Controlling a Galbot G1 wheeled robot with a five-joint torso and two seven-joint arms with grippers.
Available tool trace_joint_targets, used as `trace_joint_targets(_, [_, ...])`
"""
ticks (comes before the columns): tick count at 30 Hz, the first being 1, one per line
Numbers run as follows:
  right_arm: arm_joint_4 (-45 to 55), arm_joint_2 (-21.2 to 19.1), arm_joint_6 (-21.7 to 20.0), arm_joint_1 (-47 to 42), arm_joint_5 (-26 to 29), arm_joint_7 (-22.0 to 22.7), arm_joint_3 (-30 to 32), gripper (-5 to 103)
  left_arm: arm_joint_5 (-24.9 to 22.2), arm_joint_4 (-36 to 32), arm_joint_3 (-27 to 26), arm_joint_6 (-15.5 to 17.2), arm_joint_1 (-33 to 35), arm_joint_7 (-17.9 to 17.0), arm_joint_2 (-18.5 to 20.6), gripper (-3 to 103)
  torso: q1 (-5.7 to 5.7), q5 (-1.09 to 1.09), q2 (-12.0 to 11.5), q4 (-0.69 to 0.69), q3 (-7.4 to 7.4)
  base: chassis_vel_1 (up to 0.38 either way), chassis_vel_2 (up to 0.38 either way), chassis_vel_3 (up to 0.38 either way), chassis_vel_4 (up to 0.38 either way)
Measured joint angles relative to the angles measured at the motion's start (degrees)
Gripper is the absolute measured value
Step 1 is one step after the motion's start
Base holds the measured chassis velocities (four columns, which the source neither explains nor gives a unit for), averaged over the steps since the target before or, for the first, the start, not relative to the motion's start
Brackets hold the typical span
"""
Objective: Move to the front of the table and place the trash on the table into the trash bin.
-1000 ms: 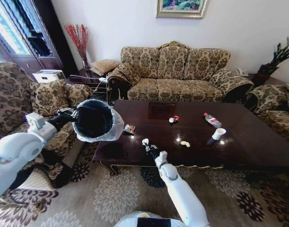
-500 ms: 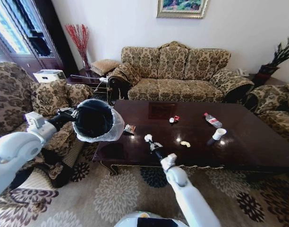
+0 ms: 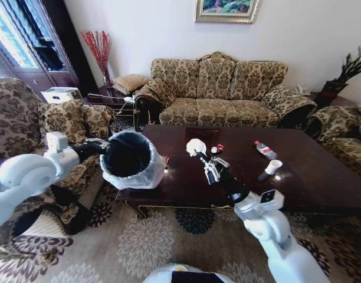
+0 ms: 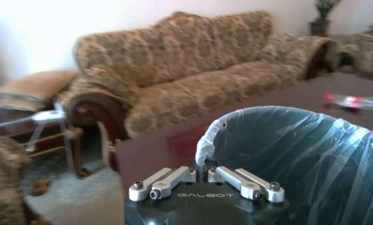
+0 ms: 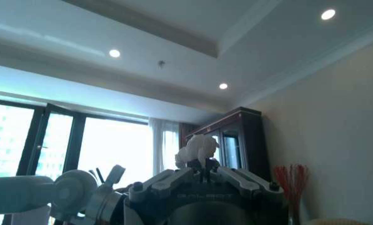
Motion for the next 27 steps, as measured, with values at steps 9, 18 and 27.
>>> trace_joint_targets(9, [-3.1,0.4,-1.8,5.9,-6.7,4.3,-9.9,-2,-2.2,-11.6,-0.1,3.6,-0.2,-3.1,0.2,4,0.00,0.00,0.0,0.00,0.00,0.000,0.000,0.000,0.000])
trace_joint_targets(18, [-3.7,0.6,-1.8,5.3,-9.5,4.0,-11.4,24,-3.9,-14.8,-0.3,4.3,-0.6,-4.8,-0.2,4,0.00,-0.01,0.0,0.00,0.00,0.000,0.000,0.000,0.000])
trace_joint_targets(27, [-3.1,0.7,-1.0,4.6,-9.8,3.9,-11.3,56,-4.3,-14.9,-0.3,4.3,-1.0,-5.2,-0.5,4,0.00,0.00,0.0,0.00,0.00,0.000,0.000,0.000,0.000])
